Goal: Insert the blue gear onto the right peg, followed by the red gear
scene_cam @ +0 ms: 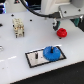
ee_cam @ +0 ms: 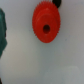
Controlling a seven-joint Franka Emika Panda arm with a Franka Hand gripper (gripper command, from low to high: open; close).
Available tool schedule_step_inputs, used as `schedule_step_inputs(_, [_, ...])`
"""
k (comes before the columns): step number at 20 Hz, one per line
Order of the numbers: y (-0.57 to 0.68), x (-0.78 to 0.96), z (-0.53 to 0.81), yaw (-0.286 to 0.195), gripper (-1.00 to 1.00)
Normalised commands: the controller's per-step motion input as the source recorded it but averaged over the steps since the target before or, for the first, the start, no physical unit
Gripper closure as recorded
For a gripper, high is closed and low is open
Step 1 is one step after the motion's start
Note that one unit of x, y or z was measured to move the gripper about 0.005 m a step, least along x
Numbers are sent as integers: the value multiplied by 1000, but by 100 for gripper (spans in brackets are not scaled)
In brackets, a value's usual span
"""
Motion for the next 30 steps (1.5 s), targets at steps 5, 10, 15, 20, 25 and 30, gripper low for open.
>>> schedule_step_inputs(5, [42, -177, -369, 0, -100])
schedule_step_inputs(10, [-17, -267, -389, 0, -100])
schedule_step_inputs(15, [-47, -335, -359, 0, -100])
schedule_step_inputs(20, [-100, -309, -238, 0, 100])
schedule_step_inputs(25, [11, -196, -65, 0, 100])
schedule_step_inputs(30, [15, -123, -20, 0, 100])
